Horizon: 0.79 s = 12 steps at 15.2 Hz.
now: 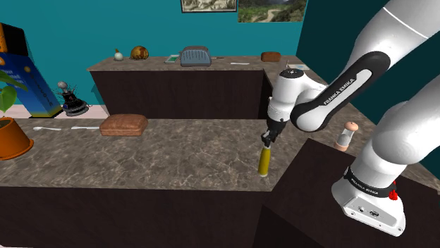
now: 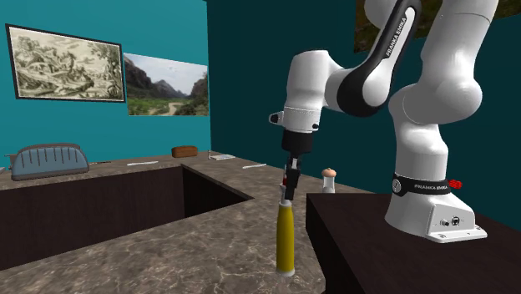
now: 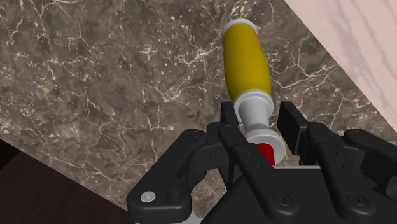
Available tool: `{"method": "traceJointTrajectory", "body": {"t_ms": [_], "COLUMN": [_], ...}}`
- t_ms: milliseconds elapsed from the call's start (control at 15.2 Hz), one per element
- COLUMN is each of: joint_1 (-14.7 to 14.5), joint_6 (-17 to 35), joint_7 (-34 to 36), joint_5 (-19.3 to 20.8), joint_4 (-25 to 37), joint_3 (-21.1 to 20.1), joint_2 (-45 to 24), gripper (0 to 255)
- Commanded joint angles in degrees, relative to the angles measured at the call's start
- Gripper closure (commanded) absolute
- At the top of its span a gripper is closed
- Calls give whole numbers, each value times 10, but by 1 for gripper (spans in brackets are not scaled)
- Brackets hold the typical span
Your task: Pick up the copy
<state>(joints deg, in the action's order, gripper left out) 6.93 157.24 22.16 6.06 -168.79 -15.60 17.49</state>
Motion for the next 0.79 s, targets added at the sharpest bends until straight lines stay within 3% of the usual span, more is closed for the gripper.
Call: {"method": "traceJointTrajectory", "body": {"t_ms": [0, 594, 726], "joint_1": [-12, -39, -39], "joint_6": [-27, -134, -136], "joint_7": [-13, -42, -42], "joint_5": [-15, -44, -44], "joint_4": [2, 22, 22], "joint_3": [9, 32, 32], "joint_2": [25, 113, 114], "gripper": [255, 255, 255]}}
